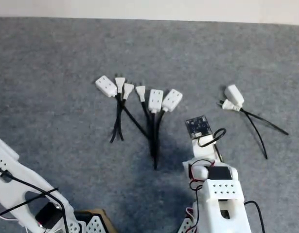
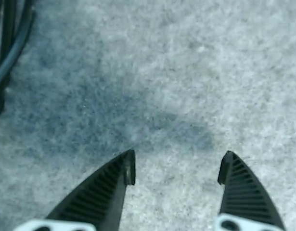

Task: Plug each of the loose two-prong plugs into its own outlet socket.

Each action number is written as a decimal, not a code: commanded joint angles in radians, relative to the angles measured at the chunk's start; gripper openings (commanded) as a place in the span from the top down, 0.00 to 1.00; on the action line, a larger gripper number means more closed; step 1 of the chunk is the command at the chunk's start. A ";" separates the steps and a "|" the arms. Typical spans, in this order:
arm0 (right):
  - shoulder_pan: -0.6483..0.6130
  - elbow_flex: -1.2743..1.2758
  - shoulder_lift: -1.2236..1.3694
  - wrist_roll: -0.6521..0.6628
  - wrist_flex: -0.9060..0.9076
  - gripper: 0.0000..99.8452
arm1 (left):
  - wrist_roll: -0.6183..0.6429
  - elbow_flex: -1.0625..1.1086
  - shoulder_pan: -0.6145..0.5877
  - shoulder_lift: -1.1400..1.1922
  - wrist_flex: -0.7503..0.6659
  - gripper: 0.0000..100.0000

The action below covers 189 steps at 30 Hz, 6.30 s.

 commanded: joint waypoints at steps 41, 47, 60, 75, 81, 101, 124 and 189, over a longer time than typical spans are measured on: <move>-0.008 -0.004 -0.018 -0.009 -0.015 0.73 | 0.741 1.411 0.941 -0.849 -0.595 0.68; -0.010 -0.004 -0.018 -0.008 -0.013 0.73 | 0.896 1.158 0.940 -0.619 -0.588 0.68; -0.012 -0.004 -0.015 -0.006 -0.013 0.73 | 0.961 0.883 0.929 -0.486 -0.416 0.68; -0.012 -0.004 -0.012 -0.008 -0.015 0.73 | 0.704 0.860 0.926 -0.493 -0.193 1.00; -0.012 -0.004 -0.012 -0.008 -0.016 0.73 | 0.367 0.567 0.932 -0.493 0.138 1.00; -0.012 0.016 -0.018 -0.005 -0.019 0.73 | -0.704 1.982 1.211 -1.552 0.121 1.00; -0.050 0.016 -0.018 -0.005 -0.019 0.73 | -0.440 2.674 1.546 -1.886 -0.516 0.70; 0.085 -1.431 1.187 0.114 0.372 0.73 | 0.798 2.585 0.866 -1.885 -1.068 0.71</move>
